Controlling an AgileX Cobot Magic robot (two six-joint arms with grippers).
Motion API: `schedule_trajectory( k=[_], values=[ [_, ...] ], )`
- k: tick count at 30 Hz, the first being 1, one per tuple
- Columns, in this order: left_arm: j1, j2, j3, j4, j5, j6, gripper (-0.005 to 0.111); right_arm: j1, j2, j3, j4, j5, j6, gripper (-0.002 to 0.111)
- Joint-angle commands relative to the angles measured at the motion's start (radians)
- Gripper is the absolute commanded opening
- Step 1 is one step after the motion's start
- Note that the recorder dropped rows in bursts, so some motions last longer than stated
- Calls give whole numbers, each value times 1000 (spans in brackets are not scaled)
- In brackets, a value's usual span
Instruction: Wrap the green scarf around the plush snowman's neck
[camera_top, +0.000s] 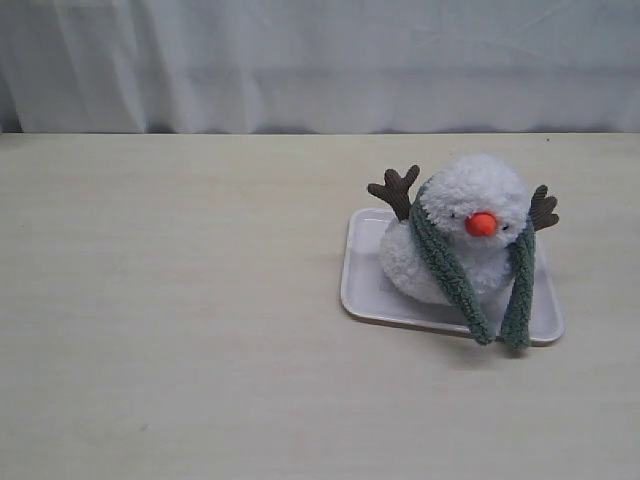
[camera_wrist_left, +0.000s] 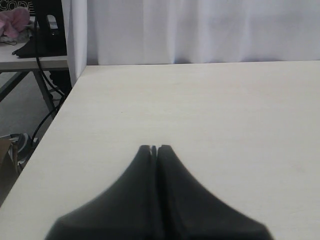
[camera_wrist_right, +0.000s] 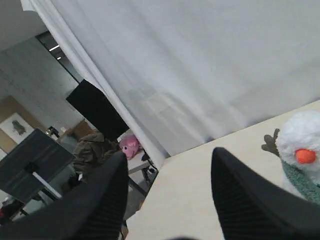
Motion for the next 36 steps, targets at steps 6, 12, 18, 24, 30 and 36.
schedule_trajectory(
  k=[6, 12, 18, 24, 30, 36],
  values=[
    [-9, -2, 2, -5, -12, -4, 0, -205, -8, 5, 78, -5, -10, 49],
    [-9, -2, 2, -5, -12, -4, 0, -314, -8, 5, 78, -50, -101, 49],
    [-9, -2, 2, -5, -12, -4, 0, -371, -8, 37, 75, -197, -461, 49],
    [-9, -2, 2, -5, -12, -4, 0, -371, -8, 221, -72, -357, -668, 49],
    [-9, -2, 2, -5, -12, -4, 0, -371, -8, 466, -207, -553, -668, 49],
    [-9, -2, 2, -5, -12, -4, 0, -371, -8, 564, -207, -610, -658, 49]
  ],
)
